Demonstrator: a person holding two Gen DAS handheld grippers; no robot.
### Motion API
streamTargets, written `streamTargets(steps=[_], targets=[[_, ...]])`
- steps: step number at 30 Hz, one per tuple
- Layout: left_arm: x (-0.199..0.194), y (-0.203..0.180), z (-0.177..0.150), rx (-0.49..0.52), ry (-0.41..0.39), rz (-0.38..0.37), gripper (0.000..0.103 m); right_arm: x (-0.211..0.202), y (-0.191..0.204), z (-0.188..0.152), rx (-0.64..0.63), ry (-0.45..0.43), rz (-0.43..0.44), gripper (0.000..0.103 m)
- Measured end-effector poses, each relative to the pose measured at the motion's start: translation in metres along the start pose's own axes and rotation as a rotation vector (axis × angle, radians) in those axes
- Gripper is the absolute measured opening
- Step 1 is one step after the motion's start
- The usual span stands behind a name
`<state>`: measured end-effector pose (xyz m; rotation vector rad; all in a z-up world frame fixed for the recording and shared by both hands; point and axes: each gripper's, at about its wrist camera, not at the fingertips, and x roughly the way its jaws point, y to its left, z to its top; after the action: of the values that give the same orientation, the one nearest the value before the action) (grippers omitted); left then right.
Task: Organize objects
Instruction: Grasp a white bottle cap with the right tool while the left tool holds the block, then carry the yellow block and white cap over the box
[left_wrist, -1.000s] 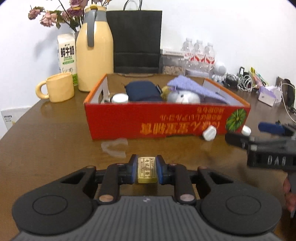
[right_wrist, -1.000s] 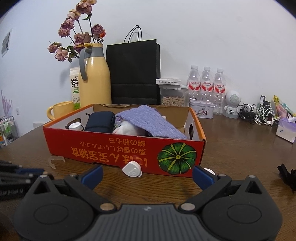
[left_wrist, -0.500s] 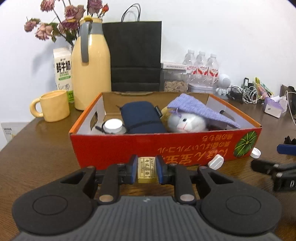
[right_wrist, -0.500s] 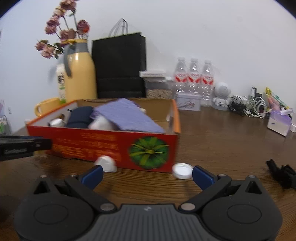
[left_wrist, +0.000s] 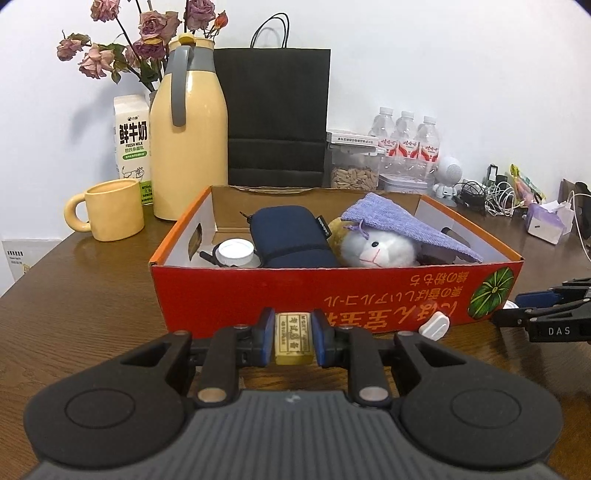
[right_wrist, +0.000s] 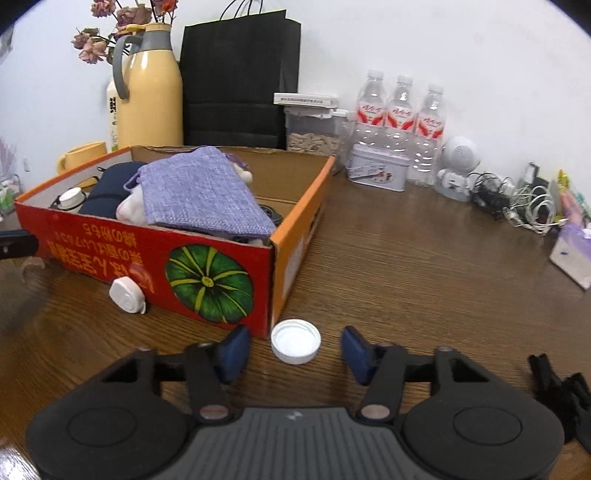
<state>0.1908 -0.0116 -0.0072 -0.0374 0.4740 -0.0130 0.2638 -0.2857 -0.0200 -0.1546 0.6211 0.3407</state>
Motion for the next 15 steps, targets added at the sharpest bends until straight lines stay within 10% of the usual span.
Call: streamTargets(steps=[3, 15], targets=[[0.000, -0.001, -0.001, 0.005, 0.001, -0.006, 0.022, -0.003, 0.002, -0.002, -0.004, -0.005, 0.017, 0.028], [-0.004, -0.002, -0.003, 0.008, -0.013, -0.013, 0.022, -0.043, 0.028, -0.016, 0.007, -0.113, -0.002, 0.027]])
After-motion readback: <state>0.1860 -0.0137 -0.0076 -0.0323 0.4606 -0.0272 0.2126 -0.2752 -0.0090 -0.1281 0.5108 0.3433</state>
